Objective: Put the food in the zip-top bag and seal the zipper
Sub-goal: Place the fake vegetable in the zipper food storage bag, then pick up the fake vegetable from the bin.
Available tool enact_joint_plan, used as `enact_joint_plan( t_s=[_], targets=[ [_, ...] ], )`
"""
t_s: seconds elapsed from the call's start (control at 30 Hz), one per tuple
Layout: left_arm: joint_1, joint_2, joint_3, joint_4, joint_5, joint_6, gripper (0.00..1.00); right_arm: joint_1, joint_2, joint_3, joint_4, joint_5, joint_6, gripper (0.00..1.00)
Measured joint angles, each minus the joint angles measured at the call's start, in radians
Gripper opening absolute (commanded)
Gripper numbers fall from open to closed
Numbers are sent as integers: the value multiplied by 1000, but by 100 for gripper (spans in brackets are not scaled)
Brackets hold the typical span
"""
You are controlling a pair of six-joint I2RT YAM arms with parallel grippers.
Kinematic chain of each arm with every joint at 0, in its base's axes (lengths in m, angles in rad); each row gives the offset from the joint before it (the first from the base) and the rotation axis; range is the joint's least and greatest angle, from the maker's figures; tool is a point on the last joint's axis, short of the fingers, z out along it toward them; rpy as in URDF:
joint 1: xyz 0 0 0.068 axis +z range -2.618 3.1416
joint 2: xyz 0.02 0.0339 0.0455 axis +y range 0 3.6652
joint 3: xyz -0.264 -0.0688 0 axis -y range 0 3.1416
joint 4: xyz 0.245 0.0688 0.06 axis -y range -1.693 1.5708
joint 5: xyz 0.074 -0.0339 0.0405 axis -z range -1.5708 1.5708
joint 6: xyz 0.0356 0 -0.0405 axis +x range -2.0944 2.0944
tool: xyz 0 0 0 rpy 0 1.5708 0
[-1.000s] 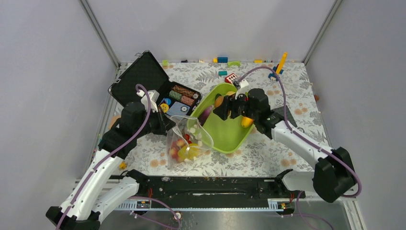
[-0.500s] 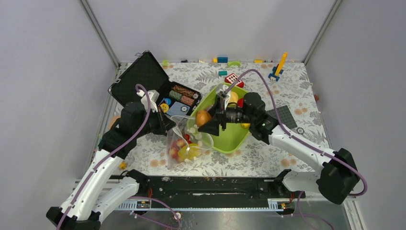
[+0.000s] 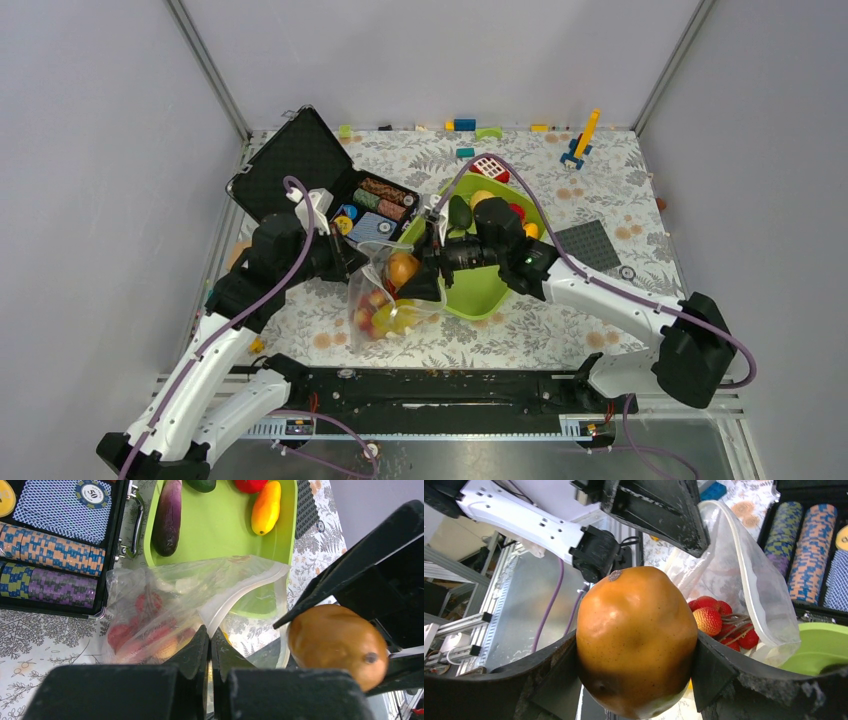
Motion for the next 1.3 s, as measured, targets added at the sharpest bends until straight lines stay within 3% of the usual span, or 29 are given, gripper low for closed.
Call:
enact_joint_plan(
  t_s=[0.33,0.53,0.87,1.3],
  targets=[
    [0,0,-3,2,48,2,0,21,55,81,-175,174,-49,47],
    [0,0,-3,10,100,8,0,32,77,97,-250,257,-71,62],
    [0,0,-4,18,135,11,0,55,99,129,-323,324,-95,99],
    [0,-11,-15,32,146,12,0,59,104,143,-328,327,-100,100]
  ],
)
